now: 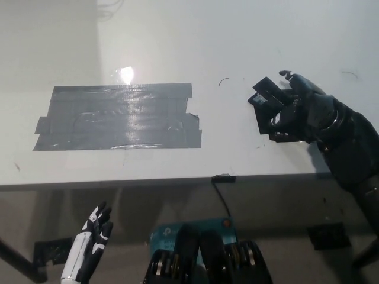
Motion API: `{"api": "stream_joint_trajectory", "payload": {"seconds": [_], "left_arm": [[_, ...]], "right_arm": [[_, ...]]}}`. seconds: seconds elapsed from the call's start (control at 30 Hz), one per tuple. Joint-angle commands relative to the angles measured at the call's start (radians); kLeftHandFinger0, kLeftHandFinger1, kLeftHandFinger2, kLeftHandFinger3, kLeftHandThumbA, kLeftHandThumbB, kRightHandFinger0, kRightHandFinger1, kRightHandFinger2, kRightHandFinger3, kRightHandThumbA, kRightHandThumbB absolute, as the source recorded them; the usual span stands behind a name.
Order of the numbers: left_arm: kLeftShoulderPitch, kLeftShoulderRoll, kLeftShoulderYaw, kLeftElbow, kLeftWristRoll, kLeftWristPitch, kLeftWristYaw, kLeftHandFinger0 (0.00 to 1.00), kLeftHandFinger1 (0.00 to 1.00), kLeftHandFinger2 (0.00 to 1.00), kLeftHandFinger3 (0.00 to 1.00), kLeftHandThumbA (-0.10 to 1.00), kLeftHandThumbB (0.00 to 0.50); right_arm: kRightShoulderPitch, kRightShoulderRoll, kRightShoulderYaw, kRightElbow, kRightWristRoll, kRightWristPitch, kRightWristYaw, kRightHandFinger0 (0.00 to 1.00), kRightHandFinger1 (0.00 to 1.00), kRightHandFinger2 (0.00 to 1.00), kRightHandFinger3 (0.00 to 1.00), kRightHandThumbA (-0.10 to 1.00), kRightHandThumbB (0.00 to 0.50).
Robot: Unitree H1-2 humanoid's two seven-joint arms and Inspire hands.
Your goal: A stapler is kept on the black spot marked on the desk infront of the robot. The robot picks up the stapler using its right hand and passes it to a person
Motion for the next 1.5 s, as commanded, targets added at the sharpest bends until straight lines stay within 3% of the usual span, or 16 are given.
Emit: {"api": "stream_joint_trajectory", "payload": {"seconds": [0.0, 0.1, 0.13, 0.17, 0.2, 0.23, 0.27, 0.37, 0.47, 0.53, 0.77, 0.97, 1.0, 1.13, 1.23, 1.47], "left_arm": [[-0.003, 0.000, 0.003, -0.021, 0.001, -0.031, 0.003, 1.00, 1.00, 1.00, 1.00, 0.88, 0.459], [-0.004, 0.000, 0.002, -0.019, -0.002, -0.031, 0.001, 1.00, 1.00, 1.00, 1.00, 0.88, 0.460], [-0.004, 0.001, 0.002, -0.020, 0.001, -0.031, 0.001, 1.00, 1.00, 1.00, 1.00, 0.88, 0.456], [-0.004, 0.002, 0.002, -0.022, 0.002, -0.030, 0.001, 1.00, 1.00, 1.00, 1.00, 0.88, 0.455], [-0.007, 0.002, 0.001, -0.022, 0.002, -0.030, 0.000, 1.00, 1.00, 1.00, 1.00, 0.88, 0.454], [-0.009, 0.001, 0.000, -0.021, 0.003, -0.027, 0.000, 1.00, 1.00, 1.00, 1.00, 0.89, 0.454], [-0.009, 0.001, 0.000, -0.023, 0.004, -0.024, 0.000, 1.00, 1.00, 1.00, 1.00, 0.89, 0.454], [-0.009, -0.001, 0.000, -0.022, 0.003, -0.026, 0.001, 1.00, 1.00, 1.00, 1.00, 0.88, 0.453], [-0.010, 0.002, 0.000, -0.023, 0.004, -0.025, 0.000, 1.00, 1.00, 1.00, 1.00, 0.89, 0.453], [-0.012, 0.004, -0.001, -0.024, 0.010, -0.025, 0.001, 1.00, 1.00, 1.00, 1.00, 0.90, 0.454], [-0.020, 0.004, 0.002, -0.016, 0.004, -0.031, 0.001, 1.00, 1.00, 1.00, 1.00, 0.90, 0.449], [-0.024, 0.006, 0.000, -0.016, 0.012, -0.026, 0.001, 1.00, 1.00, 1.00, 1.00, 0.91, 0.445], [-0.026, 0.006, 0.002, -0.015, 0.006, -0.024, -0.001, 1.00, 1.00, 1.00, 1.00, 0.91, 0.451], [-0.029, 0.007, 0.003, -0.012, 0.012, -0.026, 0.003, 1.00, 1.00, 1.00, 1.00, 0.92, 0.450], [-0.030, 0.007, 0.003, -0.014, 0.011, -0.022, 0.002, 1.00, 1.00, 1.00, 1.00, 0.91, 0.445], [-0.038, 0.009, 0.002, -0.006, 0.019, -0.030, 0.004, 1.00, 1.00, 1.00, 1.00, 0.92, 0.443]], "right_arm": [[-0.059, -0.010, 0.009, 0.037, -0.005, -0.058, 0.000, 1.00, 1.00, 1.00, 1.00, 1.00, 0.288], [-0.062, -0.012, 0.017, 0.056, -0.009, -0.095, -0.003, 1.00, 1.00, 1.00, 1.00, 1.00, 0.219], [-0.060, -0.010, 0.009, 0.052, 0.002, -0.096, 0.003, 0.66, 0.70, 0.78, 0.83, 1.00, 0.174], [-0.058, -0.007, 0.001, 0.040, 0.012, -0.087, 0.011, 0.38, 0.40, 0.46, 0.53, 1.00, 0.107], [-0.057, -0.005, -0.002, 0.033, 0.016, -0.078, 0.015, 0.18, 0.25, 0.32, 0.40, 1.00, 0.090], [-0.053, 0.001, -0.009, 0.025, 0.017, -0.091, -0.005, 0.01, 0.01, 0.05, 0.11, 1.00, 0.073], [-0.052, 0.005, -0.013, 0.023, 0.019, -0.101, -0.015, 0.00, 0.00, 0.01, 0.05, 1.00, 0.062], [-0.045, 0.016, -0.014, 0.005, 0.022, -0.112, -0.014, 0.00, 0.09, 0.15, 0.11, 1.00, 0.074], [-0.036, 0.028, -0.030, -0.004, 0.025, -0.126, -0.052, 0.07, 0.37, 0.59, 0.28, 1.00, 0.071], [-0.032, 0.030, -0.041, -0.011, 0.031, -0.133, -0.059, 0.05, 0.34, 0.61, 0.29, 1.00, 0.063], [-0.024, 0.031, -0.095, -0.061, 0.057, -0.111, -0.060, 0.00, 0.00, 0.20, 0.04, 1.00, 0.022], [-0.022, 0.028, -0.163, -0.074, 0.138, -0.104, -0.003, 0.02, 0.00, 0.16, 0.00, 1.00, 0.000], [-0.036, 0.025, -0.183, -0.055, 0.164, -0.091, 0.025, 0.12, 0.00, 0.15, 0.00, 1.00, 0.008], [-0.053, 0.049, -0.338, -0.038, 0.351, -0.021, 0.119, 0.00, 0.00, 0.07, 0.00, 1.00, 0.000], [-0.087, 0.060, -0.456, -0.016, 0.475, 0.073, 0.175, 0.00, 0.00, 0.00, 0.00, 1.00, 0.036], [-0.172, 0.035, -0.535, 0.073, 0.619, 0.073, 0.330, 0.00, 0.00, 0.00, 0.00, 1.00, 0.068]]}}
